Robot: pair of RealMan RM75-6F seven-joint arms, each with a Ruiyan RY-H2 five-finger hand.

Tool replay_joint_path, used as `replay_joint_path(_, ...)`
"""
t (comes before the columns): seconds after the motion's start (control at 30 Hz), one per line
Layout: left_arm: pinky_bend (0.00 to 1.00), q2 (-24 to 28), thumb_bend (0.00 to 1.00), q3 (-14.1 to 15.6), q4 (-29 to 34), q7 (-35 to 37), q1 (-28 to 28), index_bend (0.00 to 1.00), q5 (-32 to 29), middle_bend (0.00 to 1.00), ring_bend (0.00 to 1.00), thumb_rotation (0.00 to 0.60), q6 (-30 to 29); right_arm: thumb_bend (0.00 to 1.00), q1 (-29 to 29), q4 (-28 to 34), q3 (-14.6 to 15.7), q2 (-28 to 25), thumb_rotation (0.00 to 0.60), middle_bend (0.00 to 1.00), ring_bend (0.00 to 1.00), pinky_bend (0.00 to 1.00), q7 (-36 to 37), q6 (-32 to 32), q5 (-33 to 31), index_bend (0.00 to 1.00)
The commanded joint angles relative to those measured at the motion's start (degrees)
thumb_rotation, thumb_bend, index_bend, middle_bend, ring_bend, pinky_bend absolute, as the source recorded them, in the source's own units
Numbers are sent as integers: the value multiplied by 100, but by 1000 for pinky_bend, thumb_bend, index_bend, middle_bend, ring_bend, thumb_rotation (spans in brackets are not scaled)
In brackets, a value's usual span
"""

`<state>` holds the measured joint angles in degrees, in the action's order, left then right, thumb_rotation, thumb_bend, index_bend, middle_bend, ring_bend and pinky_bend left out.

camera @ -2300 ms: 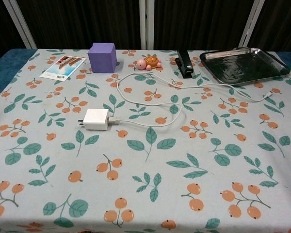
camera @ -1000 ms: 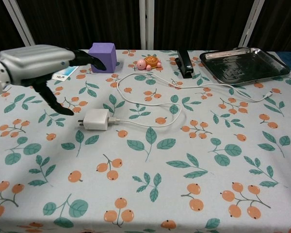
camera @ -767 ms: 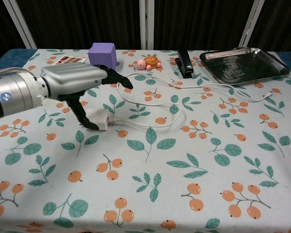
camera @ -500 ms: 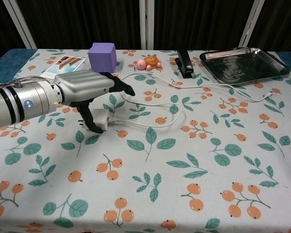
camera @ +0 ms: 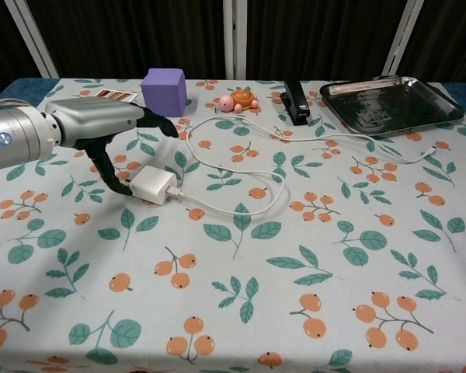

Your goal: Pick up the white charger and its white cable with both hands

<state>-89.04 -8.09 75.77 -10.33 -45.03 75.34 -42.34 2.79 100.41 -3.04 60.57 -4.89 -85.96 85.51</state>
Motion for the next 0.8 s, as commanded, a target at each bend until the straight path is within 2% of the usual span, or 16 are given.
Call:
replay_joint_path(0.03, 36, 33, 101, 69, 30, 159, -84, 248, 4, 188, 71, 600, 145, 55, 11, -1, -9, 5, 600, 0, 0, 0, -9, 21, -15, 0)
replay_joint_path(0.23, 61, -83, 143, 77, -107, 379, -180, 315, 42, 265, 149, 600, 153, 55, 8, 0, -23, 10, 600, 0, 0, 0, -25, 31, -50, 0)
replay_joint_path(0.53, 108, -160, 211, 151, -229, 446, -241, 349, 7, 331, 207, 600, 148, 55, -16, -8, -23, 21, 600, 0, 0, 0, -25, 20, -67, 0)
replay_joint_path(0.7, 112, -213, 219, 185, -291, 526, -247, 368, 27, 336, 208, 600, 99, 55, -26, -4, -28, 18, 600, 0, 0, 0, -23, 12, -76, 0)
replay_joint_path(0.8, 130, -286, 251, 185, -422, 599, -261, 404, 22, 371, 232, 600, 87, 55, -29, 1, -24, 15, 600, 0, 0, 0, -29, 8, -59, 0)
